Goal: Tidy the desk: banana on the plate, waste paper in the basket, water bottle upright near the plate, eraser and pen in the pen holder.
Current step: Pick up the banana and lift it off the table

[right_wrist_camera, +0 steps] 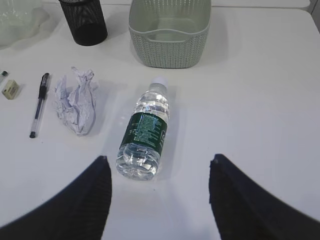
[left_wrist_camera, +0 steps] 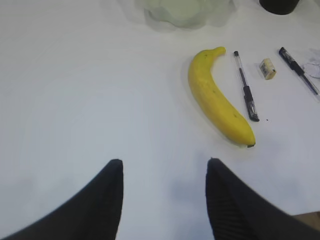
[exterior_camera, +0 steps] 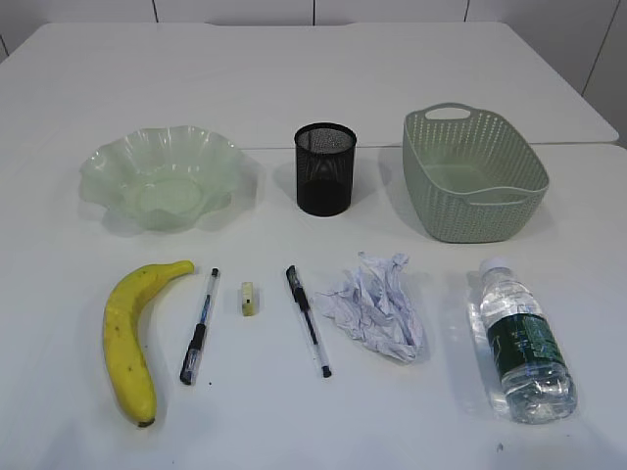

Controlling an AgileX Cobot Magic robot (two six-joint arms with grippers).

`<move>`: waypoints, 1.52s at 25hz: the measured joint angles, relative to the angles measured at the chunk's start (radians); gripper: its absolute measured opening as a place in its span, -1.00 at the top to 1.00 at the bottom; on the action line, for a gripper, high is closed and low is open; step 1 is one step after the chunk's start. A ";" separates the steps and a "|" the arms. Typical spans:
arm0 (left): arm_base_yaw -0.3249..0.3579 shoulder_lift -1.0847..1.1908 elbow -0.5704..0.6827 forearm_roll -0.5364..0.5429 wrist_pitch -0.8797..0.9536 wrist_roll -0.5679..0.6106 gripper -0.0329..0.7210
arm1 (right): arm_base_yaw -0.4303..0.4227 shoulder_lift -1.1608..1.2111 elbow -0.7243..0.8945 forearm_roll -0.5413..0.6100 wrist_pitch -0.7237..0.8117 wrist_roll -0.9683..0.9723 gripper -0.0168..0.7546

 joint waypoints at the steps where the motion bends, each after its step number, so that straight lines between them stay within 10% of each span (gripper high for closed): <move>1: 0.000 0.015 -0.007 0.000 -0.001 0.000 -0.07 | 0.000 0.005 0.000 0.000 0.000 0.000 -0.25; 38: 0.000 0.329 -0.109 -0.045 -0.099 0.000 0.01 | 0.000 0.497 -0.274 0.121 0.011 -0.004 -0.17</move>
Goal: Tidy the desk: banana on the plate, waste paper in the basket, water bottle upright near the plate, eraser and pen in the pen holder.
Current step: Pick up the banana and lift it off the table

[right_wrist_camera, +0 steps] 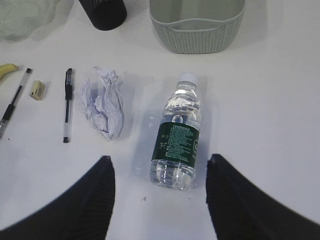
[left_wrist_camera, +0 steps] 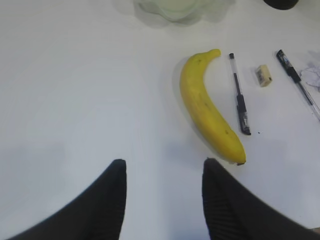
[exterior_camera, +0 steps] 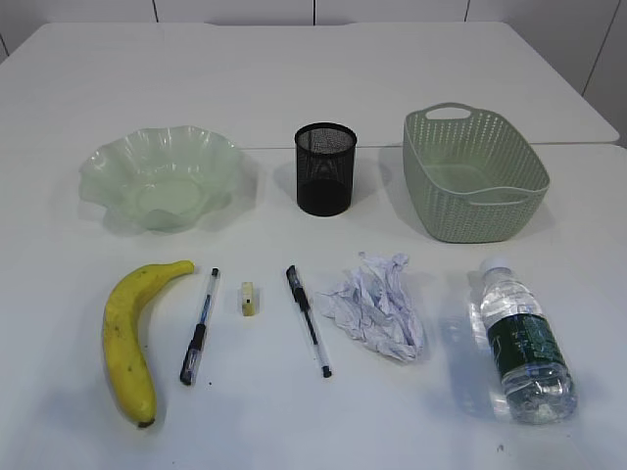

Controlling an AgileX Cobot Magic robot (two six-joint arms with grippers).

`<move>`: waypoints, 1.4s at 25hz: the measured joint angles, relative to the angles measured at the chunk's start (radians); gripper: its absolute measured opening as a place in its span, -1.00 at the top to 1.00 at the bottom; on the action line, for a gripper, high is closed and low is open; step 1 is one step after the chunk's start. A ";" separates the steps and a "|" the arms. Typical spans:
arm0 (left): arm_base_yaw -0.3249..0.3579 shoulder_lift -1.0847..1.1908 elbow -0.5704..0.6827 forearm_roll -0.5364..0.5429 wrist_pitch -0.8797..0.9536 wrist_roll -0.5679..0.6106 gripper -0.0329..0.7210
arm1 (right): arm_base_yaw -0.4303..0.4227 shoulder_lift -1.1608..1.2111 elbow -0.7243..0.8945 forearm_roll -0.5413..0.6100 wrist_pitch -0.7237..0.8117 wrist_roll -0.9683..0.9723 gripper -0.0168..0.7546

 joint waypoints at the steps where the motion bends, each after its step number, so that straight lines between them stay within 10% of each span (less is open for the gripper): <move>1: 0.000 0.012 0.000 -0.003 -0.009 0.000 0.01 | 0.000 0.012 -0.005 0.000 0.004 0.000 -0.16; 15: -0.007 0.240 -0.141 -0.032 0.029 -0.046 0.01 | 0.051 0.110 -0.006 0.000 0.025 -0.002 -0.16; 35: -0.341 0.793 -0.171 0.117 -0.236 -0.374 0.00 | 0.051 0.120 -0.006 0.000 0.036 -0.002 -0.16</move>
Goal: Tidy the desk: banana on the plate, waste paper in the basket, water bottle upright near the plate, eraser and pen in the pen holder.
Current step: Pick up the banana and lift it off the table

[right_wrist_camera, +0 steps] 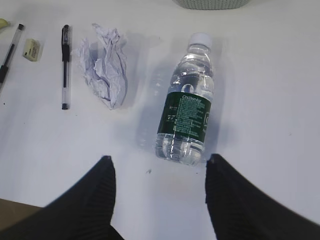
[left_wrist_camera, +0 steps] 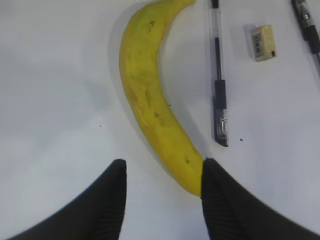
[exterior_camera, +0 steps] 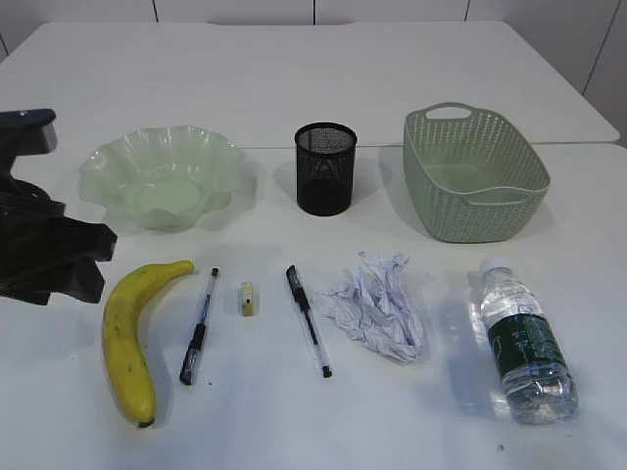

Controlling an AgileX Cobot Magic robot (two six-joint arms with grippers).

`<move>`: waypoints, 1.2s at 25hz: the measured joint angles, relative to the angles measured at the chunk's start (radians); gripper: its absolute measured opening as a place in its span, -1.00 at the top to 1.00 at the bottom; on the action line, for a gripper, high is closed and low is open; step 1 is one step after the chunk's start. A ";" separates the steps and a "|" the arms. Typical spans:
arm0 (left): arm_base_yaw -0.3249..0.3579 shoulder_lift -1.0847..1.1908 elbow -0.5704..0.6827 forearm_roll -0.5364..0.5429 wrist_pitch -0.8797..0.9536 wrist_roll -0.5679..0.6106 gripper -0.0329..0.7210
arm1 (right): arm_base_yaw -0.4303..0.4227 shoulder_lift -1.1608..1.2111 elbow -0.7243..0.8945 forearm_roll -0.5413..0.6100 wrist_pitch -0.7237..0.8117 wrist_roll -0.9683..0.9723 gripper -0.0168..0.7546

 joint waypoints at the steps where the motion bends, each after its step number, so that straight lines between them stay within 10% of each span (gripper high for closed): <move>1: 0.000 0.028 0.000 -0.004 -0.014 -0.005 -0.05 | 0.000 0.000 0.000 0.000 0.000 0.000 -0.16; 30: 0.000 0.386 -0.133 0.146 -0.131 -0.306 -0.31 | 0.000 0.000 0.000 0.000 -0.006 0.002 -0.15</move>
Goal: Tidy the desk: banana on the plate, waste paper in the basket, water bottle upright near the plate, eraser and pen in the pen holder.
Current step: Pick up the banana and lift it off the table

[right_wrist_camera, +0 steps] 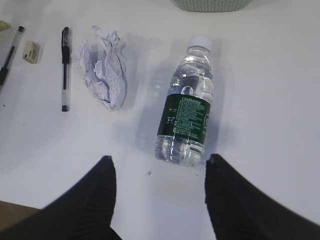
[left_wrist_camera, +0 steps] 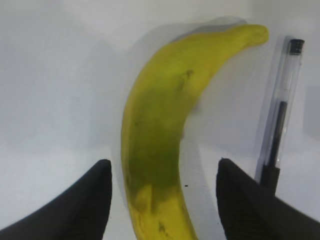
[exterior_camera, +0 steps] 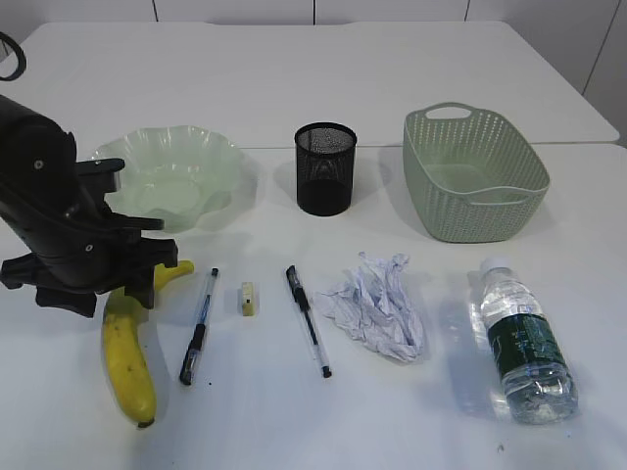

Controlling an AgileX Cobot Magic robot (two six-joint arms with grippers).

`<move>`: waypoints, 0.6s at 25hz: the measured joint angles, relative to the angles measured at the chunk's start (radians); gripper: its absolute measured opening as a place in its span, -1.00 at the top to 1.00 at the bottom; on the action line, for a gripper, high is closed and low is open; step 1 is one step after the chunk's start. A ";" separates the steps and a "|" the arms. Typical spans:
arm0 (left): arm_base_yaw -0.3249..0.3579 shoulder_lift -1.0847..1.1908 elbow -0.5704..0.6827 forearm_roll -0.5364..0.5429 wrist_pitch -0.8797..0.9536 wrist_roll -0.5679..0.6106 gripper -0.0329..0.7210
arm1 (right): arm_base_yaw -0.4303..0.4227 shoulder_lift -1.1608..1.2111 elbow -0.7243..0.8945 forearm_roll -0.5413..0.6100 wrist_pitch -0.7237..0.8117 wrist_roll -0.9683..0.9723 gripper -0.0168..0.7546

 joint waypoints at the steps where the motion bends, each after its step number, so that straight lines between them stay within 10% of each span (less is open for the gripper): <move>1: 0.000 0.006 0.000 0.000 0.000 0.001 -0.31 | 0.000 0.000 0.000 0.000 0.000 0.000 -0.15; 15: 0.000 0.080 0.000 0.003 -0.007 -0.001 -0.31 | 0.000 0.000 0.000 0.000 0.000 0.000 -0.15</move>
